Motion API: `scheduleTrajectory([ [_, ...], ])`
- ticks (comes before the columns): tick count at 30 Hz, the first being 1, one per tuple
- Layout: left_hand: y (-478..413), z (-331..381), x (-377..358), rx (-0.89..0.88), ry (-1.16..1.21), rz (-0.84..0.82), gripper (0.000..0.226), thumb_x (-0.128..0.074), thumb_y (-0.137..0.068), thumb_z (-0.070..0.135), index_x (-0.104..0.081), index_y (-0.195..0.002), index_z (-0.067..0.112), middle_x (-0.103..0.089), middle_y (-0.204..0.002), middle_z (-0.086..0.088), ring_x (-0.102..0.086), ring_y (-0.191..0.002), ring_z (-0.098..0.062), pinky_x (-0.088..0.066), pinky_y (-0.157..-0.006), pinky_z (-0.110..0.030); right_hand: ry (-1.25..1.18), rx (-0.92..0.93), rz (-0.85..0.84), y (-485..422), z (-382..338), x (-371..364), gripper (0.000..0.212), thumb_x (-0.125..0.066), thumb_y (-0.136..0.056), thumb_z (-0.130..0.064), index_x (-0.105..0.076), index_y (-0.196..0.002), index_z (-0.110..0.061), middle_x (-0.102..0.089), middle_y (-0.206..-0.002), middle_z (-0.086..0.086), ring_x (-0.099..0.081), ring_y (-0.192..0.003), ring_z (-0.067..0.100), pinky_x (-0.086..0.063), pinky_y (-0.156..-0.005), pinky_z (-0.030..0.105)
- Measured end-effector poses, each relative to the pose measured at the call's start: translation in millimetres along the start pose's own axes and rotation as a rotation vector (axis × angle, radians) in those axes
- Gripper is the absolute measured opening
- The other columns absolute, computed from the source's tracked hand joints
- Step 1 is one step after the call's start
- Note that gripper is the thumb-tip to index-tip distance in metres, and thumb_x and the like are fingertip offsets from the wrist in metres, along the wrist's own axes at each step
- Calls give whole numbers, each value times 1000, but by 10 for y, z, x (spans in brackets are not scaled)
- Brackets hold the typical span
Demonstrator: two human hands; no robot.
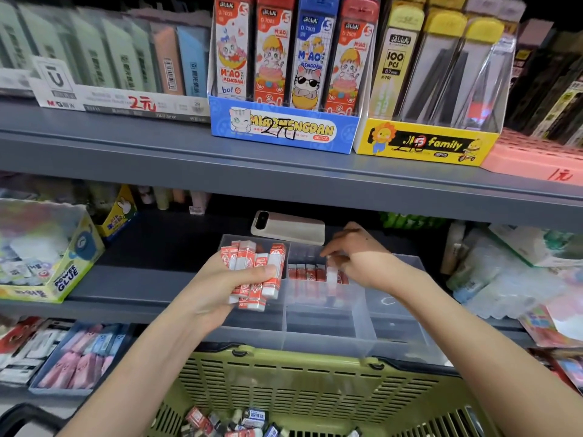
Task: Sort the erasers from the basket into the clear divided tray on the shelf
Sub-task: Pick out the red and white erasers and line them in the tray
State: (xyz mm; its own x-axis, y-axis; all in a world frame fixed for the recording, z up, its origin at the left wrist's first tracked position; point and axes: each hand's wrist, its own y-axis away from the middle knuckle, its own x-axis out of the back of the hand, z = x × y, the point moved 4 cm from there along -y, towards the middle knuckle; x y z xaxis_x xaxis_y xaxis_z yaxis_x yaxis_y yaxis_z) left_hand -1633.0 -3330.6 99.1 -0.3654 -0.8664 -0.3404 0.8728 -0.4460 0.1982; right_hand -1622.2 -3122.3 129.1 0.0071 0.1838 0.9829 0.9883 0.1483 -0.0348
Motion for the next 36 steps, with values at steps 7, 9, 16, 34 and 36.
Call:
scheduleTrajectory([
  [7,17,6,-1,10,1,-6,44,-77,-50,8,-62,-92,11,-74,-73,-5,-71,-65,-18,-53,-48,-26,-62,-109,41,40,95,13,31,-47,-94,-9,-63,-120,-16,-59,-125,0,-36,-118,21,-24,-85,13],
  [9,14,1,1,11,7,2,47,-76,-52,7,-60,-96,10,-73,-72,-5,-71,-63,-18,-52,-47,-26,-17,-56,56,37,47,0,31,-46,-94,-9,-63,-120,-13,-61,-121,2,-35,-114,22,-20,-79,10],
  [16,8,-12,15,22,4,9,47,-77,-51,7,-61,-95,11,-74,-73,-5,-71,-65,-18,-53,-48,-25,88,55,-28,-47,-104,25,32,-43,-91,-7,-65,-114,-11,-62,-114,4,-37,-112,24,-27,-89,20],
  [34,-2,-26,22,29,-12,3,50,-78,-51,8,-60,-97,12,-74,-72,-4,-71,-64,-19,-53,-46,-27,-213,-284,-41,16,197,-78,19,-69,-83,-22,-70,-102,-23,-70,-107,-4,-63,-101,15,-48,-85,23],
  [36,-4,-32,24,31,-18,1,49,-78,-51,9,-61,-97,11,-74,-73,-5,-72,-64,-18,-53,-47,-26,-139,-311,-21,2,239,-49,18,-71,-80,-30,-69,-97,-25,-69,-104,-4,-62,-100,18,-48,-83,26],
])
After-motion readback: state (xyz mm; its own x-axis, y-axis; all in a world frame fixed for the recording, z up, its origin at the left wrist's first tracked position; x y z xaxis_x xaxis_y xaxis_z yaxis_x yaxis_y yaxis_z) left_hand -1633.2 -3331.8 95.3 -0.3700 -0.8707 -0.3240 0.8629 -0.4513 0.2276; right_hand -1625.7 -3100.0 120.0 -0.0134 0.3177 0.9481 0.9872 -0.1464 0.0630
